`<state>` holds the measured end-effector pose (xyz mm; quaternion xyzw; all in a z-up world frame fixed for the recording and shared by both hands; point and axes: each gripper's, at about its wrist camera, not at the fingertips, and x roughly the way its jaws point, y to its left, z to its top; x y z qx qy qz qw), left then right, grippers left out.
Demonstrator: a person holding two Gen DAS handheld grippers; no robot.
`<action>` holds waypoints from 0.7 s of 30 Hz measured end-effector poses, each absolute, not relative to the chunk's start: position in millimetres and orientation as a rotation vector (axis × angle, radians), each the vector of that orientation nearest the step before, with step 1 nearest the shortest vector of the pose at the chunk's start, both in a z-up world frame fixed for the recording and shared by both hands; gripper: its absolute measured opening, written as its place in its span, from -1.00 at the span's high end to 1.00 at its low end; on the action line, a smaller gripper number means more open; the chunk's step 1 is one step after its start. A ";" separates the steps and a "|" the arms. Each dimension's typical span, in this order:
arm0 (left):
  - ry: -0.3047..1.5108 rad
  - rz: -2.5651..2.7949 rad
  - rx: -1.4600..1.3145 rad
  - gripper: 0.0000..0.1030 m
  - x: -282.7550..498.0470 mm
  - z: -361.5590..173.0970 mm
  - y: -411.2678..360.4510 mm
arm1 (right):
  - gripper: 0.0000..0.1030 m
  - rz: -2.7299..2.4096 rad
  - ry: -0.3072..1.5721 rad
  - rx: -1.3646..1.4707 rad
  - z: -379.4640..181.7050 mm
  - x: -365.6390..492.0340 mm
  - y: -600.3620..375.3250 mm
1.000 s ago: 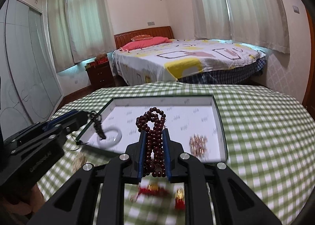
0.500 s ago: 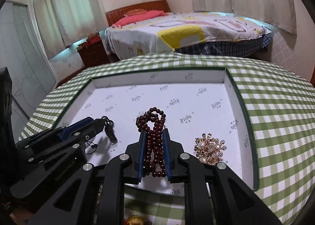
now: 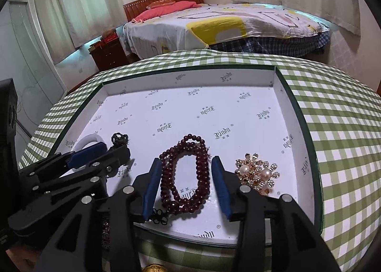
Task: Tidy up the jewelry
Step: 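Carry the bracelet and necklace into the white box and open both tools, then withdraw both tools from the box, right tool moving over the red tassel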
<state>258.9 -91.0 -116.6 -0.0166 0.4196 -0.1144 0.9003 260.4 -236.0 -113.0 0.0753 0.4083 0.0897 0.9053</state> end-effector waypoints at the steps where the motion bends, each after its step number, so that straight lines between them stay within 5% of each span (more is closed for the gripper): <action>1: 0.861 -0.233 -0.035 0.06 257.5 -114.4 -90.3 | 0.14 0.185 0.840 0.157 -112.5 259.9 -236.5; 8: 0.787 -0.232 -0.078 -0.23 240.7 -83.3 -80.1 | 0.08 0.191 0.774 0.174 -91.9 246.1 -241.1; 21: 0.594 -0.163 -0.051 -0.30 173.0 -45.9 -58.6 | 0.02 0.153 0.625 0.143 -61.3 183.5 -252.8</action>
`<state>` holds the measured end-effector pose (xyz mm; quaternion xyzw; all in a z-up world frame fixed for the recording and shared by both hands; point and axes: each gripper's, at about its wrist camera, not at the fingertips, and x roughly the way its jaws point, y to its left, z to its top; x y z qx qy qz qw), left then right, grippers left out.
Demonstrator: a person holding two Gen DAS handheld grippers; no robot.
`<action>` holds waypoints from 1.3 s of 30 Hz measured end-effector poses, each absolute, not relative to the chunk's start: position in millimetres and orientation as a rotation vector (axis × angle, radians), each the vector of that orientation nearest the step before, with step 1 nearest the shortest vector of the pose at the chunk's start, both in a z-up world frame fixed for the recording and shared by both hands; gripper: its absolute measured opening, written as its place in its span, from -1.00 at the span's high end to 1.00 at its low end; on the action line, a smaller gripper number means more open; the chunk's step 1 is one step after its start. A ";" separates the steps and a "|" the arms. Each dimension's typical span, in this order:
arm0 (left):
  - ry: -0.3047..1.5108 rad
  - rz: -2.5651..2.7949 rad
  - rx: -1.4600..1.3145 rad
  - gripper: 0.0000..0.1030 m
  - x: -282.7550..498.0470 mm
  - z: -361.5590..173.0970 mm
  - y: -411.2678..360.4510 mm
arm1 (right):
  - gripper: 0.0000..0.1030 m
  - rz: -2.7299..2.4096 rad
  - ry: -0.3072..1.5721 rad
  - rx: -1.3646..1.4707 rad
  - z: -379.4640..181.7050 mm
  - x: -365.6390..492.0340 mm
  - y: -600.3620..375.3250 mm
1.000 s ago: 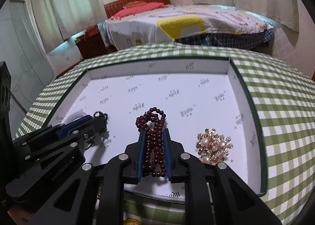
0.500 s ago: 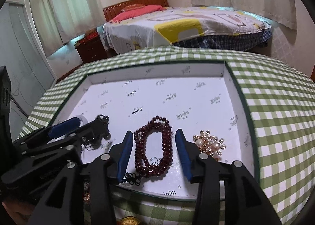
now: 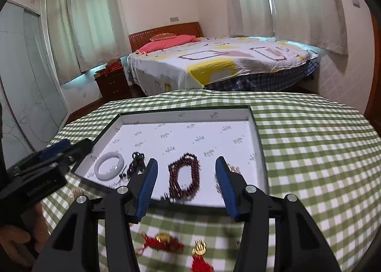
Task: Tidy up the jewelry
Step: 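Withdraw both tools from the box, right tool moving over the red tassel, then close the right tool on the red tassel with gold charm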
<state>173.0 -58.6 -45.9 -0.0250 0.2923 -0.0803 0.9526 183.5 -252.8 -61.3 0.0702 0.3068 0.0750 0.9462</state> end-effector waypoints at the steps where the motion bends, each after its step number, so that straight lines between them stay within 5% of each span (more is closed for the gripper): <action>1: 0.593 -0.156 -0.050 -0.30 168.8 -47.0 -56.4 | 0.02 0.149 0.624 0.144 -62.1 181.2 -253.7; 22: 0.669 -0.041 -0.048 -0.30 103.6 -86.1 -18.3 | 0.02 0.145 0.738 0.125 -110.2 136.6 -245.5; 39: 0.712 -0.037 -0.051 -0.30 110.9 -97.6 -16.1 | 0.72 0.139 0.834 0.116 -124.2 146.9 -250.1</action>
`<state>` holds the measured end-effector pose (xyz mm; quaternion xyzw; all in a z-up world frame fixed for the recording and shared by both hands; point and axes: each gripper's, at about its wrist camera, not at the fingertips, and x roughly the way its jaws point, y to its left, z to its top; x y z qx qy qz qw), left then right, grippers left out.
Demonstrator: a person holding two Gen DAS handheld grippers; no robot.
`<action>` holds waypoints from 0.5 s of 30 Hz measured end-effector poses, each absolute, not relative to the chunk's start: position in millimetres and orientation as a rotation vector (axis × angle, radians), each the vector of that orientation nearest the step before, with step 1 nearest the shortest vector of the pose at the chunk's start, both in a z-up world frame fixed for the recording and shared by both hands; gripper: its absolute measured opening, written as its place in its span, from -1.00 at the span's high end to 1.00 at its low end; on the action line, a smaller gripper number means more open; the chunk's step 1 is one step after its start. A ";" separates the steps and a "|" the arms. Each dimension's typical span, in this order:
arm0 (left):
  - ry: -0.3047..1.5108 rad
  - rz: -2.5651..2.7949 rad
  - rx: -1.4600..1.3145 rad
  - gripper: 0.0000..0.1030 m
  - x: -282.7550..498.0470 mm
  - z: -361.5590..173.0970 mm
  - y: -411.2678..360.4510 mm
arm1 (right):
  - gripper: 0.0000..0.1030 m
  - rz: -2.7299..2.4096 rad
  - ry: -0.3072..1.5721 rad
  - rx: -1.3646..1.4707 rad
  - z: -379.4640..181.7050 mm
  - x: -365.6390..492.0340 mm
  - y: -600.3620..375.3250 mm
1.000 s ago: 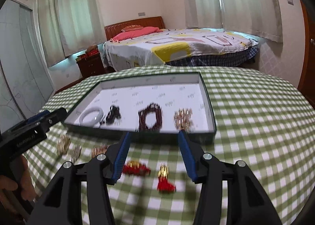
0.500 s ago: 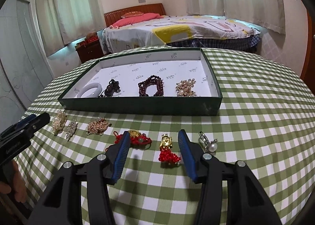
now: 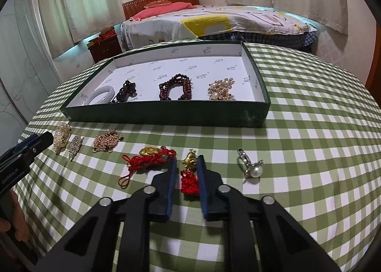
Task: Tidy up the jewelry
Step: 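Close the right tool on the red tassel with gold charm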
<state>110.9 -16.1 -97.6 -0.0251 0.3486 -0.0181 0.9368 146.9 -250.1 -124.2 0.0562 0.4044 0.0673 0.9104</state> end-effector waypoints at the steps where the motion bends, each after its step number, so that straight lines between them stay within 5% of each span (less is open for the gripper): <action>1: 0.713 -0.038 -0.051 -0.30 110.4 -98.2 -16.5 | 0.73 0.139 0.833 0.121 -124.5 146.5 -251.2; 15: 0.705 -0.068 -0.034 -0.30 107.2 -96.8 -29.1 | 0.80 0.141 0.802 0.140 -118.7 138.6 -255.5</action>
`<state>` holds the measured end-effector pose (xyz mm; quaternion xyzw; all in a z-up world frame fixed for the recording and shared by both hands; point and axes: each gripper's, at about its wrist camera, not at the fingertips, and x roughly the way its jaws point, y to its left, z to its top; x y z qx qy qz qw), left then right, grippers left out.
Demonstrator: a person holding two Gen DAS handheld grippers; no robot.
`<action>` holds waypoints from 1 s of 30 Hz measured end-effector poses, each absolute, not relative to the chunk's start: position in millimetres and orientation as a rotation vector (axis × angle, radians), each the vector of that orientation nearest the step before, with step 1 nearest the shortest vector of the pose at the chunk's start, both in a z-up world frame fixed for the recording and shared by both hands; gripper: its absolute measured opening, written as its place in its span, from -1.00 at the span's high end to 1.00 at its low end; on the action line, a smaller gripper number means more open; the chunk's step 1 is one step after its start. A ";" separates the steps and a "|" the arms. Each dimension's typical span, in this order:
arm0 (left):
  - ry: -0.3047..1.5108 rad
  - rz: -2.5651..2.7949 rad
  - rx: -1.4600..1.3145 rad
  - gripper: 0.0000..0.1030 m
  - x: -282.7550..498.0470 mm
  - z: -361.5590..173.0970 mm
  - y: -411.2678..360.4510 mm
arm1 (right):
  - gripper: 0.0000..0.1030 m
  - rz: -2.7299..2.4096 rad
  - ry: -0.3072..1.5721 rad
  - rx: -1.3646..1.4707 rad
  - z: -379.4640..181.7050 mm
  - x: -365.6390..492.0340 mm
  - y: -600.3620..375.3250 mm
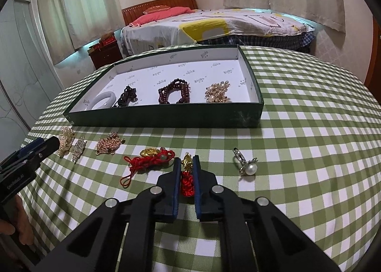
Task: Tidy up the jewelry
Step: 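Close the right tool on the red tassel with gold charm, then grasp the silver rhinestone brooch with the left tool while the right holds the tassel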
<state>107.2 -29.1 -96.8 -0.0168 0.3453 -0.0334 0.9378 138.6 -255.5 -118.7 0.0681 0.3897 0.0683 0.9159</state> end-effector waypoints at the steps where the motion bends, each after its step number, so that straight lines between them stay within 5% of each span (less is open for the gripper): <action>1: 0.707 -0.074 -0.033 -0.30 107.3 -97.3 -30.9 | 0.80 0.142 0.803 0.139 -118.3 138.6 -255.4; 15: 0.736 -0.099 -0.028 -0.30 112.8 -104.4 -40.4 | 0.59 0.150 0.829 0.144 -122.1 137.6 -256.8; 25: 0.744 -0.117 -0.019 -0.28 117.2 -105.5 -49.0 | 0.59 0.151 0.829 0.097 -122.3 127.3 -254.3; 30: 0.764 -0.128 -0.017 -0.14 121.6 -108.7 -53.9 | 0.75 0.154 0.824 0.083 -121.9 123.9 -252.5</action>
